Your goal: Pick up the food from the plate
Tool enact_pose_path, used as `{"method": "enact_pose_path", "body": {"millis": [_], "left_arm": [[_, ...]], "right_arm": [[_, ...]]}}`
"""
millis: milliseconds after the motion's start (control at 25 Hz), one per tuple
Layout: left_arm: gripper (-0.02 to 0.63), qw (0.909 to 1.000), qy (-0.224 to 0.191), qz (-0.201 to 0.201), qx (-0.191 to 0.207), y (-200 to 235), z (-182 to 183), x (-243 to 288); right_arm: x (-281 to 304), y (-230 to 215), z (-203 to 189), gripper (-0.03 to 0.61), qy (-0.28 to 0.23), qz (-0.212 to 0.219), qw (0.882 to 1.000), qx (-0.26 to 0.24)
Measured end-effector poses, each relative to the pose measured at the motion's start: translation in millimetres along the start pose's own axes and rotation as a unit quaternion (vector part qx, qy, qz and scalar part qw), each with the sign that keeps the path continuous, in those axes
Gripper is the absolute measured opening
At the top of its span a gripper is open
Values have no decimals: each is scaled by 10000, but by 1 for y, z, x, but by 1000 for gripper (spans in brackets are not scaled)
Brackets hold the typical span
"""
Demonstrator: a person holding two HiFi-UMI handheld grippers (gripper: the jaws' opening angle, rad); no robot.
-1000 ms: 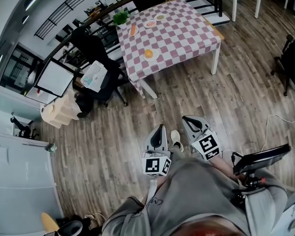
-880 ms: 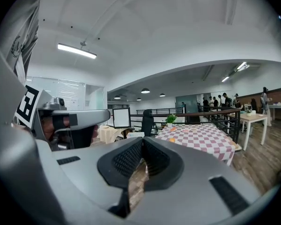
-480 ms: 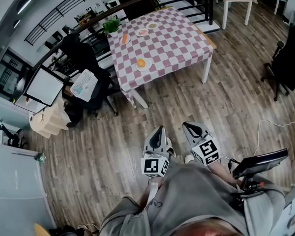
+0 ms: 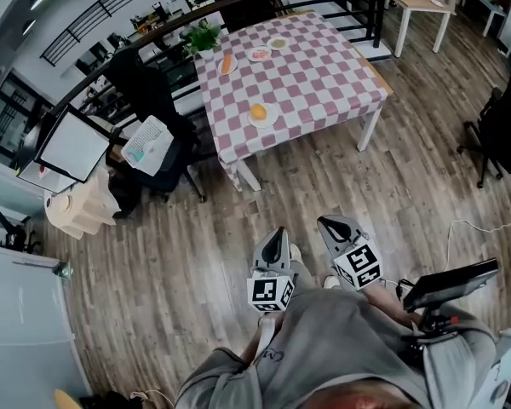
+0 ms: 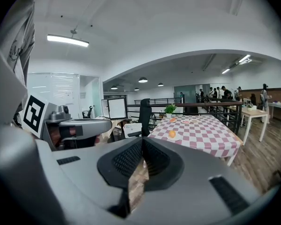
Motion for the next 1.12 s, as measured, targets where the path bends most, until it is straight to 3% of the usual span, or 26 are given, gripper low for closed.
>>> {"method": "enact_pose_path", "body": {"millis": [200, 440, 600, 760, 960, 1120], "left_arm": [[11, 9999, 26, -38, 138, 68, 13, 39], [11, 9977, -605, -109, 289, 134, 69, 100], [11, 9967, -780, -166, 128, 162, 80, 123], [11, 9983, -395, -427, 83, 174, 52, 131], [11, 9968, 332, -726, 86, 180, 10, 135], [11, 9963, 227, -830, 69, 179, 18, 146]], "right_arm": [[53, -2, 30, 14, 88, 69, 9997, -201], [108, -19, 83, 14, 14, -37, 9983, -575], [132, -26, 96, 14, -98, -279, 9982, -514], [140, -34, 87, 14, -88, -670, 9972, -318], [151, -45, 75, 14, 171, -788, 9966, -159], [174, -63, 66, 14, 413, -830, 9957, -4]]}}
Point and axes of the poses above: the fingertips, and each gripper's own axes: x forward along the fingers, y to its left, z out of its top, the point moved 2 cm from there along -x, backward along the fingers, and after that the axes turned 1 degree about x, right-handed, at the moved point
